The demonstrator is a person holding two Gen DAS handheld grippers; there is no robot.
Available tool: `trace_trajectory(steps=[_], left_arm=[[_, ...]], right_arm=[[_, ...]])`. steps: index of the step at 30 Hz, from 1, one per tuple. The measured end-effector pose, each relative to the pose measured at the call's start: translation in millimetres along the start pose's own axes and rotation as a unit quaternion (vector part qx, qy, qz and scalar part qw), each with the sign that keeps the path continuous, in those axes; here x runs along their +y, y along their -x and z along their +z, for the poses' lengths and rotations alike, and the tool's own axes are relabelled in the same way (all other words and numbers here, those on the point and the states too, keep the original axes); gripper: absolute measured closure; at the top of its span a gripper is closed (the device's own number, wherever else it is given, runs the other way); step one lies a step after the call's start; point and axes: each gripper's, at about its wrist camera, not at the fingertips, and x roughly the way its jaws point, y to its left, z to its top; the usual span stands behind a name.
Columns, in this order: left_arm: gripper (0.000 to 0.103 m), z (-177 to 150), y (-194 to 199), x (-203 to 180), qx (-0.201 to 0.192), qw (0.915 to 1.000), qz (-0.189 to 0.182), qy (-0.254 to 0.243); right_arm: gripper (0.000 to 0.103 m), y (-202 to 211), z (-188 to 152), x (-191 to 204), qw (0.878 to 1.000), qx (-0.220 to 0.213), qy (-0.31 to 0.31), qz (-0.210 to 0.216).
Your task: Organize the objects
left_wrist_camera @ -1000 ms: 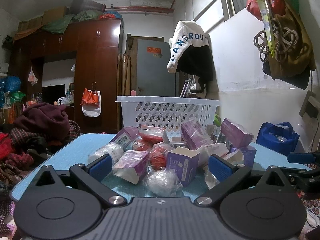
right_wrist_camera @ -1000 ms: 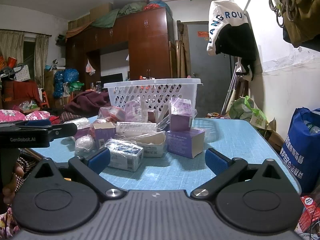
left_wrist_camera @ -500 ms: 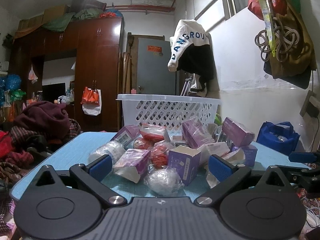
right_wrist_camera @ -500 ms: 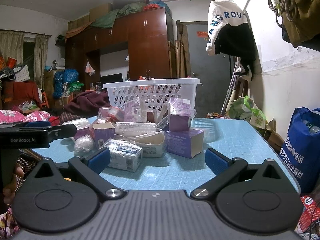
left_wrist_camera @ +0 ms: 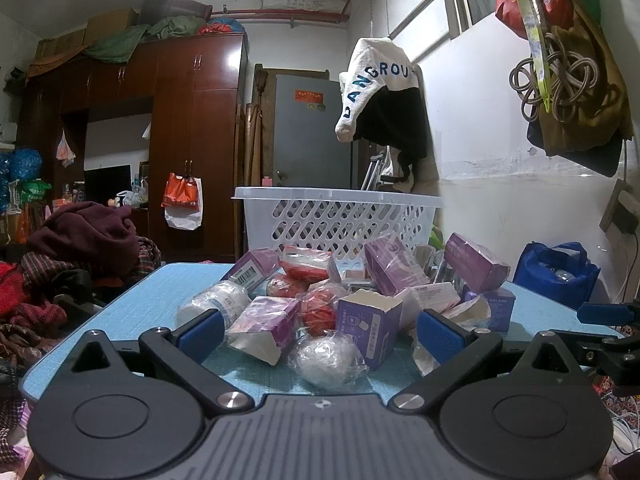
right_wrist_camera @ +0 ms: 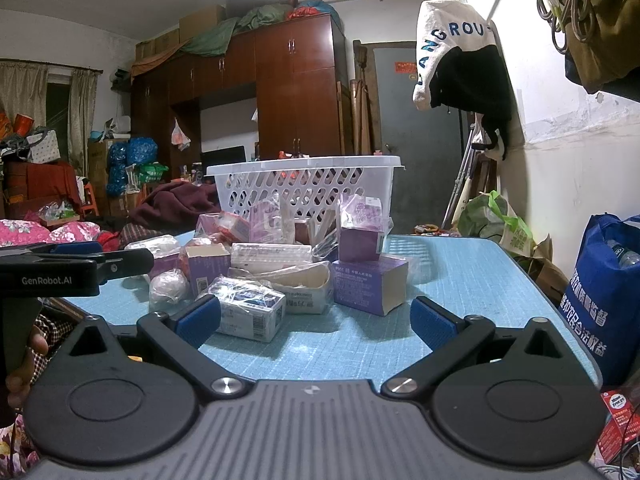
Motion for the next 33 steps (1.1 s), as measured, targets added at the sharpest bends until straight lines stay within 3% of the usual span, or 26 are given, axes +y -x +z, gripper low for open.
trace_trajectory(steps=[10,13,16,17,19,22,28,33], left_arm=[[0.000,-0.1,0.1,0.2,0.000,1.0000,0.000,0.000],[0.000,0.6,0.5,1.3,-0.003,1.0000,0.001,-0.003],[0.000,6.1,-1.0,16.8,-0.010,0.9999,0.009,0.001],[0.000,9.5,-3.8,26.6,-0.010,0.9998,0.016,0.008],[0.000,15.7,-8.1,51.6,-0.012,0.9992,0.024,0.031],[0.002,23.9,-19.3,80.8,-0.006,0.9983,0.035,0.046],[0.013,31.2,-64.3,102.5,0.061,0.9972,0.011,0.042],[0.018,28.9,-89.8,107.0,0.106,0.9929,0.015,0.051]], right_arm=[[0.000,0.1,-0.5,-0.6,1.000,-0.001,-0.001,0.000],[0.000,0.6,3.0,-3.5,1.000,-0.019,-0.005,0.006],[0.000,-7.6,16.6,-5.9,0.998,-0.047,0.019,-0.023],[0.001,-13.7,23.4,-9.1,0.998,-0.050,0.019,-0.036],[0.014,-27.2,36.3,-19.7,0.998,-0.044,0.001,-0.036],[0.019,-46.9,49.5,-30.2,0.999,-0.025,-0.014,-0.040],[0.026,-76.8,52.1,-31.9,0.999,0.028,-0.005,-0.040],[0.034,-88.7,48.0,-34.2,0.998,0.058,-0.010,-0.025]])
